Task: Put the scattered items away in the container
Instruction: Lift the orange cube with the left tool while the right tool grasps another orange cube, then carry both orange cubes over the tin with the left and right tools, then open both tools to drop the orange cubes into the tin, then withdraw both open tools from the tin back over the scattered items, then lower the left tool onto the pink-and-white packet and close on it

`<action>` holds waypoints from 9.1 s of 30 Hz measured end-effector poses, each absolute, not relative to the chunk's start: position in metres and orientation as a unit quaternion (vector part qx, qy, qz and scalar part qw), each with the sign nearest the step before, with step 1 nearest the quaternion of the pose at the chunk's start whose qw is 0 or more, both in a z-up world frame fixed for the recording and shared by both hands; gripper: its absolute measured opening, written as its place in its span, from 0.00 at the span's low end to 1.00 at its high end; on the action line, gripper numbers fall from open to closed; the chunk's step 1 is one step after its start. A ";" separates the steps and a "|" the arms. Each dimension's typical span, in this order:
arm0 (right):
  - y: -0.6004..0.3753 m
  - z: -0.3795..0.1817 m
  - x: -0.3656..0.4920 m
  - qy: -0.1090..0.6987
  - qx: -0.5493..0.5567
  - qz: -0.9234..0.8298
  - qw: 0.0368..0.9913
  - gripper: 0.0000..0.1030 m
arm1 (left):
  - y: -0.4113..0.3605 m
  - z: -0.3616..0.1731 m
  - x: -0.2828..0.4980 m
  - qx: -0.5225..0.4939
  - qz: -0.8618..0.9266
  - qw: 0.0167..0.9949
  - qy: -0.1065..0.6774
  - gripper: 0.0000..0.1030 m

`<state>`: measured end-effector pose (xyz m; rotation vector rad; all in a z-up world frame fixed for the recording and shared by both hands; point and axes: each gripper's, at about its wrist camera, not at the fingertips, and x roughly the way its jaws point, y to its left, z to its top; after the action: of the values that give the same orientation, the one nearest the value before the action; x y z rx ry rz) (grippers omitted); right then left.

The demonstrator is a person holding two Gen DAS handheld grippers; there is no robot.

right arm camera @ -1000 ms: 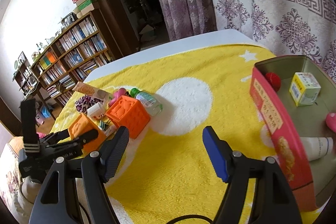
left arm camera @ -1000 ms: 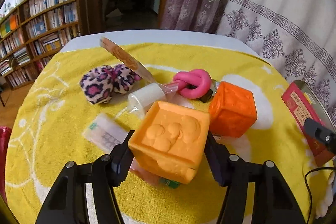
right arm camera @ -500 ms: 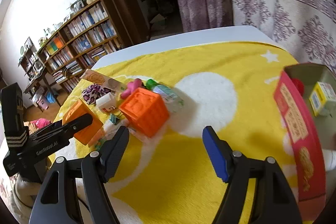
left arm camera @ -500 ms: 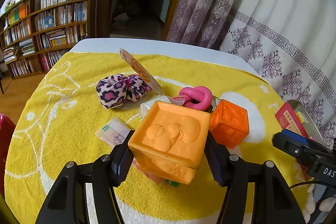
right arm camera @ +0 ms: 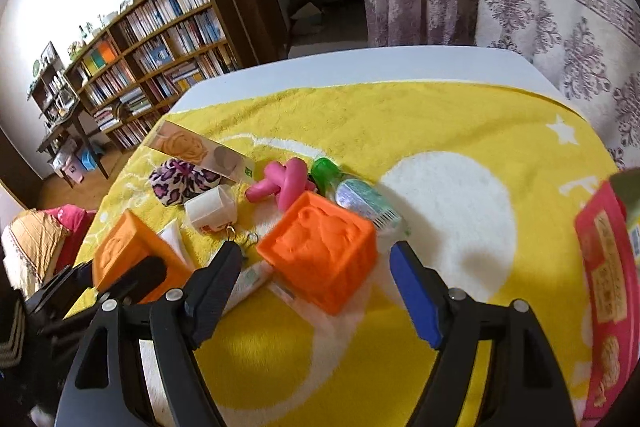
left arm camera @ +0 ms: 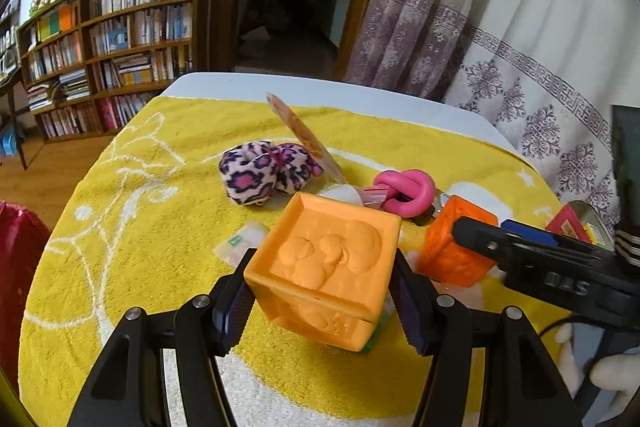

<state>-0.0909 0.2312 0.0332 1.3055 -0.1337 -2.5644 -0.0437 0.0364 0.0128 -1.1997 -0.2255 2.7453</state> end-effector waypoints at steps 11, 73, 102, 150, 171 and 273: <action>0.218 0.008 -0.105 -0.011 0.448 -0.887 0.111 0.75 | 0.035 0.010 -0.045 -0.402 0.910 0.065 -0.075 0.62; 0.457 0.098 0.067 -0.161 0.249 -0.953 -0.063 0.74 | 0.233 0.055 0.000 -0.379 0.898 0.219 0.047 0.62; 0.562 0.080 0.076 -0.227 0.240 -0.935 -0.127 0.78 | 0.404 0.091 -0.003 -0.336 0.869 0.344 0.115 0.82; 0.421 0.095 0.050 -0.149 0.255 -0.955 -0.021 0.80 | 0.147 0.055 -0.034 -0.393 0.907 0.149 -0.030 0.83; 0.333 0.095 0.050 -0.105 0.292 -0.950 0.044 0.80 | 0.019 0.022 -0.034 -0.412 0.906 0.042 -0.089 0.83; 0.298 0.057 0.008 -0.094 0.372 -0.915 0.120 0.81 | 0.050 -0.018 -0.028 -0.484 0.857 0.170 0.055 0.83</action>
<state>0.0077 0.2981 0.0573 1.0880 -0.2760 -2.6744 -0.0282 0.0497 -0.0183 -1.3753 0.1552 2.4339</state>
